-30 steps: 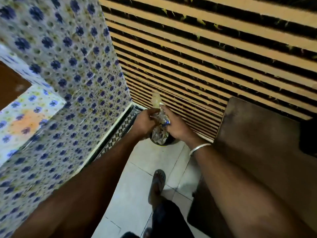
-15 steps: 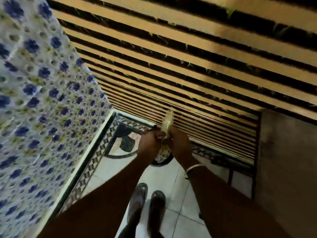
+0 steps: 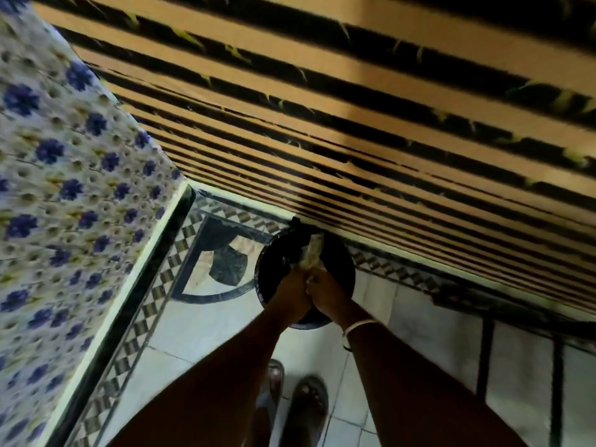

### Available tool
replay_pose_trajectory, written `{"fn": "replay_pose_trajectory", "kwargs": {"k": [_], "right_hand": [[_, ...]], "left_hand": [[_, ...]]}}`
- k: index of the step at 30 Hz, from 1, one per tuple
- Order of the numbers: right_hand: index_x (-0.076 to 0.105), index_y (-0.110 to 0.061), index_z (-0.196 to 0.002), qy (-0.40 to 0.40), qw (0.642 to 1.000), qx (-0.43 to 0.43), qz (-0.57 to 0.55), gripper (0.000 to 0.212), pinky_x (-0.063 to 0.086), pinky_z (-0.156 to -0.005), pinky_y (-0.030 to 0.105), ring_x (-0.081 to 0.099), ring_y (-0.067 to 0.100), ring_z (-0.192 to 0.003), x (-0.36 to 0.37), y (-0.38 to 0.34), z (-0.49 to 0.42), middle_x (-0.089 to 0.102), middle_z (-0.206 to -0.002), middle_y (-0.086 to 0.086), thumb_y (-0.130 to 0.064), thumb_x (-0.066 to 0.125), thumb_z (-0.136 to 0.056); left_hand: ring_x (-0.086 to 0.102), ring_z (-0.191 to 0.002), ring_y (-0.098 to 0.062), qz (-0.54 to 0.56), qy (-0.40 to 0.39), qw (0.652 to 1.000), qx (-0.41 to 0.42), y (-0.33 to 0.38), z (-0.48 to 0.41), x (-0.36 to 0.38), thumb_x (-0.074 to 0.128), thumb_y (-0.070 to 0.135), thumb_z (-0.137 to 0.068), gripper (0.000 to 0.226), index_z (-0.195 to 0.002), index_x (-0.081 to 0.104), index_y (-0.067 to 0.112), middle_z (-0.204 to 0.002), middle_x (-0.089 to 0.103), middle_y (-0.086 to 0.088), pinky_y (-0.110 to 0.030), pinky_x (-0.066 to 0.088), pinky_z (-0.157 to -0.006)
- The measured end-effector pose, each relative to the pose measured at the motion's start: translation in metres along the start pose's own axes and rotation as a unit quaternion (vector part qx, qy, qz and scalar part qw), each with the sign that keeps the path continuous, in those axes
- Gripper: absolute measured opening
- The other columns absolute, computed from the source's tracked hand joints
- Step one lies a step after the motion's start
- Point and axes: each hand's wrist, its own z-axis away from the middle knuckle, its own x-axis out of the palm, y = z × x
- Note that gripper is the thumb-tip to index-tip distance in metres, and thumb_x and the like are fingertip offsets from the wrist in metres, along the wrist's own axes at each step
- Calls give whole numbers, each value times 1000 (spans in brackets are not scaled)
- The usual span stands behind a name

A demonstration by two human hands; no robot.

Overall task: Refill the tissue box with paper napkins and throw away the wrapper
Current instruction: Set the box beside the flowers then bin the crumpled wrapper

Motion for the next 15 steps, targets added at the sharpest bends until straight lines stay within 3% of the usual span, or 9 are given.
{"fn": "replay_pose_trajectory", "kwargs": {"k": [3, 6, 8, 11, 15], "right_hand": [[47, 9, -135, -25, 997, 22, 65, 38, 37, -107, 41, 47, 41, -131, 13, 22, -29, 50, -139, 27, -5, 40, -101], [27, -2, -152, -38, 994, 25, 103, 50, 20, -119, 38, 29, 34, -146, 22, 35, -49, 29, -159, 18, -16, 37, -105], [18, -10, -156, -51, 988, 23, 142, 53, 10, -121, 36, 18, 31, -150, 25, 43, -58, 17, -164, 15, -24, 33, -107], [28, -8, -153, -37, 982, 16, 185, 49, 10, -120, 34, 24, 30, -148, 28, 49, -56, 26, -161, 16, -23, 34, -107], [51, -5, -140, 54, 998, -4, 18, 40, 30, -115, 37, 43, 33, -137, 18, 25, -12, 48, -147, 18, -13, 47, -101]], "left_hand": [[58, -120, -39, -56, -58, 996, -22, -22, -23, 17, 52, 8, -94, 38, -131, 55, -2, -129, 61, -25, -36, 42, -95], [51, -130, -40, -75, -79, 993, -44, -44, -41, 31, 55, 14, -93, 49, -141, 48, 2, -139, 54, -24, -42, 39, -109], [51, -130, -38, -98, -72, 991, -49, -50, -45, 33, 51, 18, -96, 44, -137, 52, 2, -137, 56, -23, -41, 38, -109], [54, -124, -39, -88, -45, 994, -54, -44, -33, 27, 50, 18, -98, 37, -129, 59, 0, -130, 60, -23, -39, 40, -102], [61, -114, -37, -5, 51, 998, -28, -16, 5, -3, 56, 11, -93, 29, -118, 68, 2, -119, 68, -21, -38, 47, -94]]}}
